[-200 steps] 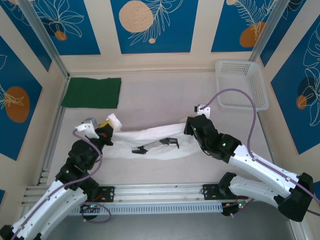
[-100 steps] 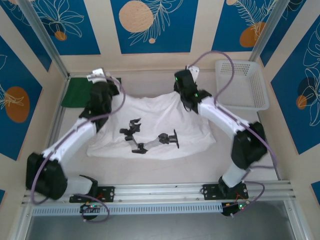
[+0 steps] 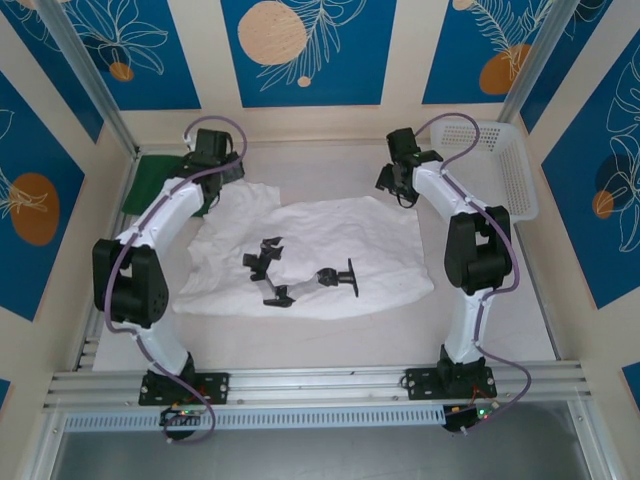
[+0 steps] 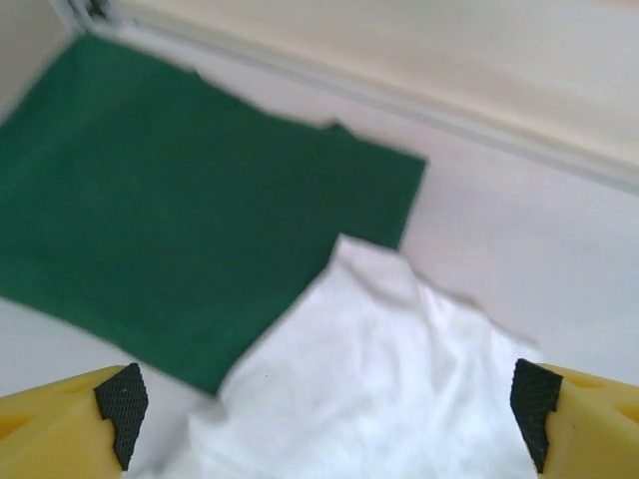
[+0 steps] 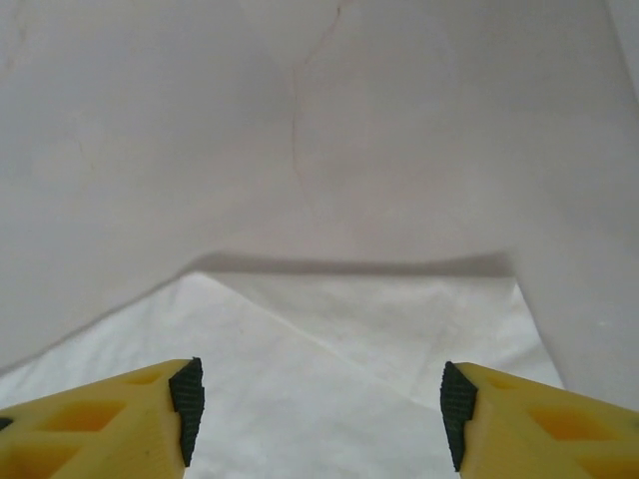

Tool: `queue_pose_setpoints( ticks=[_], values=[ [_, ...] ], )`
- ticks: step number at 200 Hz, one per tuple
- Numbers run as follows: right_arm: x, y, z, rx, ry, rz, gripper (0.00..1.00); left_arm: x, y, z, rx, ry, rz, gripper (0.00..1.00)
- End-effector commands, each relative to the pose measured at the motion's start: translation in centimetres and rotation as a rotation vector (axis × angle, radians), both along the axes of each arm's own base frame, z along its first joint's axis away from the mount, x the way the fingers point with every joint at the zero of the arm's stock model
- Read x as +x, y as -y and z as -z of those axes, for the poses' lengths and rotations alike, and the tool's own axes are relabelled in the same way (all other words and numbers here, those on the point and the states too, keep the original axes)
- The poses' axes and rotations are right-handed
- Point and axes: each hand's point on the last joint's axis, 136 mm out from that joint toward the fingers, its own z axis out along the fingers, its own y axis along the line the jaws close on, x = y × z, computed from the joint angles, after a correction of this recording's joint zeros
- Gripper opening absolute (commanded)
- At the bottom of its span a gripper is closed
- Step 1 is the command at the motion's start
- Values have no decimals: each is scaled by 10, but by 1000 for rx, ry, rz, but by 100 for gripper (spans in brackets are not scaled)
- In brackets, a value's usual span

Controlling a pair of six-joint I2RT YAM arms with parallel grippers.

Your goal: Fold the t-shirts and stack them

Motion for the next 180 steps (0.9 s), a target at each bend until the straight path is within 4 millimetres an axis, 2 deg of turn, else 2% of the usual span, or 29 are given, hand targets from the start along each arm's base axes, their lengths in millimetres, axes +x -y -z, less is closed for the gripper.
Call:
queue_pose_setpoints(
  ticks=[1, 22, 37, 52, 73, 109, 138, 180],
  values=[
    [-17, -11, 12, 62, -58, -65, 63, -29, 47, 17, -67, -71, 134, 91],
    [-25, -19, 24, 90, -99, -103, 59, -46, 77, 55, -60, -172, 215, 82],
    [-28, -29, 36, 121, -136, -141, 55, -52, 91, 82, -69, -232, 240, 75],
    [-30, -31, 49, 120, -190, -150, 48, -54, 101, 104, -101, -279, 258, 70],
    [-32, -30, 60, 101, -236, -155, 45, -49, 105, 123, -108, -309, 250, 69],
    [-31, -21, 74, 56, -272, -158, 44, -39, 105, 155, -85, -361, 217, 68],
    [-22, -7, 82, -7, -280, -136, 43, -32, 95, 178, -61, -377, 156, 67],
    [2, 19, 85, -107, -269, -103, 43, -33, 71, 183, -17, -350, 78, 67]
  ],
)
